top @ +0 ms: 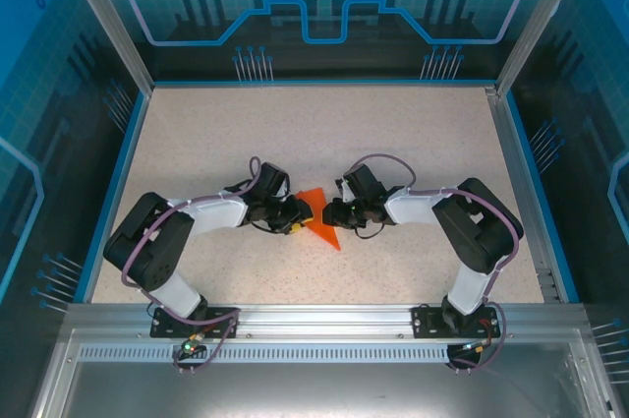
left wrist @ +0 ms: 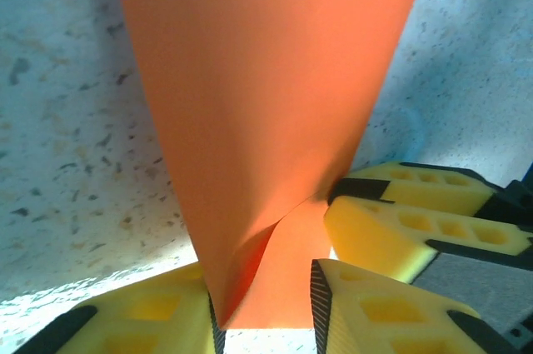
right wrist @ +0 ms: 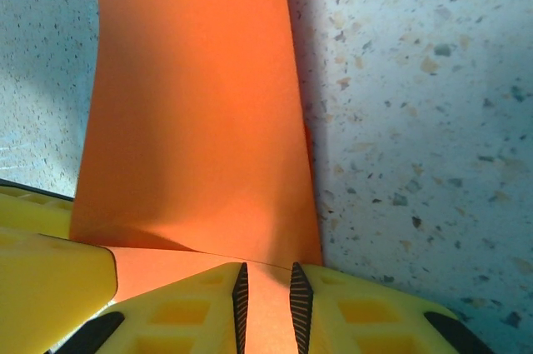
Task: Fold a paper plane with a square sheet of paper (pick it up from the middle)
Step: Fold the wing for the fifth time at the center of the table.
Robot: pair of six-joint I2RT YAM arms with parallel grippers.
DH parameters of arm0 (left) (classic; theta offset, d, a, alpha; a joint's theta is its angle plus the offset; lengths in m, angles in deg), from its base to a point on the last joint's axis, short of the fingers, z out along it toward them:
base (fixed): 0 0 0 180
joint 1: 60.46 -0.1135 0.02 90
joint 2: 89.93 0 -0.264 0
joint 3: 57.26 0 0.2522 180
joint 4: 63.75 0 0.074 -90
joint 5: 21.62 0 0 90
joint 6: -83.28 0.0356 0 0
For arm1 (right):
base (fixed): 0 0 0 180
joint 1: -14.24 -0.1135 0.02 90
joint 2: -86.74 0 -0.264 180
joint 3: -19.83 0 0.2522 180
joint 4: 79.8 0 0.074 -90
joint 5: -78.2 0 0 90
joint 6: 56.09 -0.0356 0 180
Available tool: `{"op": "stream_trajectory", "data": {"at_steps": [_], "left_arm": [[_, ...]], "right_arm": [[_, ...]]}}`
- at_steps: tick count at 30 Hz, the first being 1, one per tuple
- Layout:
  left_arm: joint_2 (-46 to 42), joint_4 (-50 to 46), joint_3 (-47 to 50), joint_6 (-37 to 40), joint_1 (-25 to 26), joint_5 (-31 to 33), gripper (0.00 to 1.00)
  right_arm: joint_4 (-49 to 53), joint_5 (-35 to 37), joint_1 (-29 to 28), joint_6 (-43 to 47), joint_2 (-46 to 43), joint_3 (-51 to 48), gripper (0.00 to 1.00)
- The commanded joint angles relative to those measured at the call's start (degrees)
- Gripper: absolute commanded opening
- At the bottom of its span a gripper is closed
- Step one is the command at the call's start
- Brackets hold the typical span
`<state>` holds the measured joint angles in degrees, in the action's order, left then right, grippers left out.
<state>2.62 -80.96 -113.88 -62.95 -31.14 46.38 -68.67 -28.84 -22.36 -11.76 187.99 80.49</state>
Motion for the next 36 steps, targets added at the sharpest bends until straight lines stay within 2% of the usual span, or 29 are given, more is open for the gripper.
{"op": "stream_trajectory", "data": {"at_steps": [1,6,9,12,14,16,20,22,27,36], "left_arm": [[-0.17,0.03,-1.12,1.74,0.37,-0.85,0.31],[0.41,1.70,-0.50,1.64,0.37,-1.38,0.18],[0.70,1.80,-0.77,1.48,0.45,-1.49,0.07],[0.53,0.82,-1.15,1.29,0.63,-1.18,0.00],[0.35,-0.04,-1.62,0.98,0.70,-1.12,0.00],[0.00,-0.71,-2.09,0.54,0.93,-1.11,0.00],[-0.51,-2.46,-3.15,-0.08,1.18,-1.02,0.00],[-0.62,-3.22,-3.76,-0.26,1.14,-0.93,0.00],[-0.36,-4.90,-5.12,-0.28,1.17,-0.85,0.00],[-0.27,-5.76,-5.69,-0.18,1.17,-0.64,0.00]], "right_arm": [[4.20,2.72,1.22,1.13,1.24,-2.37,0.26],[2.40,2.60,1.18,4.74,-0.97,-2.88,0.33],[1.53,2.96,1.10,7.31,-2.81,-2.86,0.42],[0.03,3.37,0.56,11.08,-6.05,-3.36,0.51],[1.17,7.14,-0.94,14.45,-9.84,-3.63,0.57],[2.73,12.90,-3.24,18.02,-13.21,-4.02,0.60],[1.23,25.65,-9.43,25.79,-18.27,-7.63,0.59],[-2.14,29.39,-11.73,29.88,-19.56,-10.14,0.56],[-15.06,32.01,-16.64,41.36,-20.83,-17.15,0.55],[-20.07,38.05,-20.77,47.03,-13.16,-14.50,0.54]]}}
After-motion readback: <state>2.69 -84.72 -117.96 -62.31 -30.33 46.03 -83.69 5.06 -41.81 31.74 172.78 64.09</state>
